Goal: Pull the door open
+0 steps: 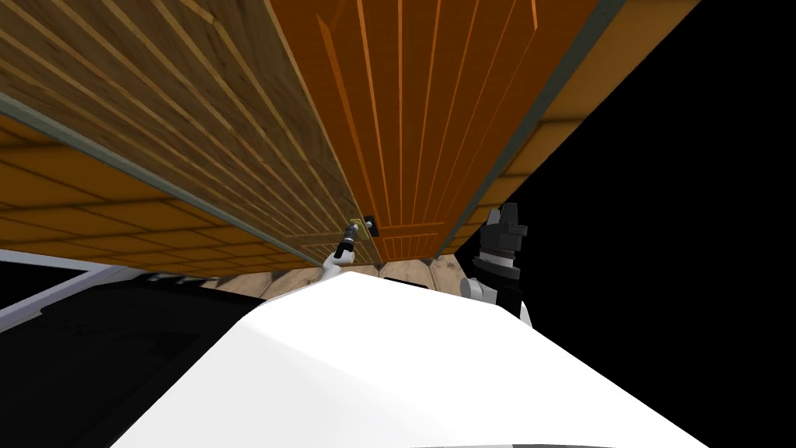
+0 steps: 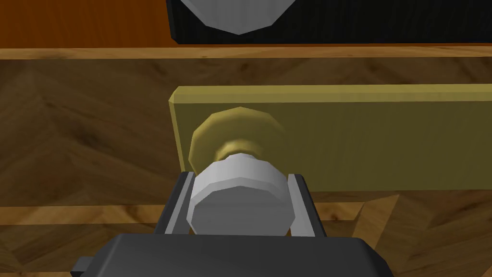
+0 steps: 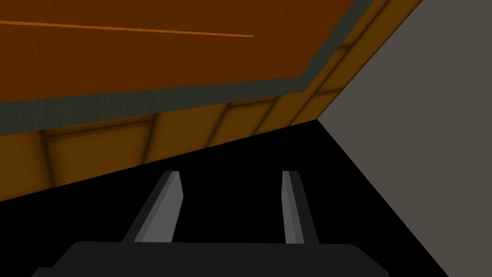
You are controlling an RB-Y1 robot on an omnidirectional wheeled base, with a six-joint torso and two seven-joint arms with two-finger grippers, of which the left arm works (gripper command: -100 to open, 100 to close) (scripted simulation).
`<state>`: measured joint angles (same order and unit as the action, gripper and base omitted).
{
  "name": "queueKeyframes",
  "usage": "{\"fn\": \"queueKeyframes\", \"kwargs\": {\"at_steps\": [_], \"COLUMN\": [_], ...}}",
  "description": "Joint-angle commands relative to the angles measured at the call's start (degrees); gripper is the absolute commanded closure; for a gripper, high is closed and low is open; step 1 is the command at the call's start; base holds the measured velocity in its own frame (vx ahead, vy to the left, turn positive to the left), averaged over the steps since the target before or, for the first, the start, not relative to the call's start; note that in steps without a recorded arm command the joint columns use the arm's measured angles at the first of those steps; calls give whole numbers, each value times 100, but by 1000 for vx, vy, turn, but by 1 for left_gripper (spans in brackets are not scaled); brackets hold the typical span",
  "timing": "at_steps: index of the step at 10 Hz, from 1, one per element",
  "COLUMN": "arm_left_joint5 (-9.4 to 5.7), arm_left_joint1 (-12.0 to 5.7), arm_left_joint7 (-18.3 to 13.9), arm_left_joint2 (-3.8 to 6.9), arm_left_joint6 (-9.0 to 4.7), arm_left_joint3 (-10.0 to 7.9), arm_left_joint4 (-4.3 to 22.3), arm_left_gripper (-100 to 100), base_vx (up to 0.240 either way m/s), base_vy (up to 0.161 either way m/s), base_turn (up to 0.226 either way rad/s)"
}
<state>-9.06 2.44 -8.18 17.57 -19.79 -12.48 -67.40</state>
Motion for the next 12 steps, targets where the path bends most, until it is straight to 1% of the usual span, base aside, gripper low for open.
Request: {"fn": "queueKeyframes", "kwargs": {"at_steps": [1,3,4,5,7,8,10,12], "arm_left_joint5": [-5,-5,-13,-15,-21,-14,-4,6], "arm_left_joint1": [16,16,109,133,227,221,232,241], "arm_left_joint7": [-2,-2,-11,-15,-47,-74,-125,-173], "arm_left_joint2": [13,13,53,69,134,98,76,54], "arm_left_joint6": [3,3,13,15,18,19,2,-15], "arm_left_joint3": [-23,-23,-58,-70,-76,26,173,312], "arm_left_joint4": [8,8,39,45,46,-74,-200,-319], "arm_left_gripper": [100,100,100,100,100,-100,-100,-100], "base_vx": [-17,-4,-121,-167,-225,-210,-166,-191], "base_vy": [8,-1,75,109,119,36,-97,-150], "base_turn": [-11,2,83,126,79,-71,-102,-68]}}
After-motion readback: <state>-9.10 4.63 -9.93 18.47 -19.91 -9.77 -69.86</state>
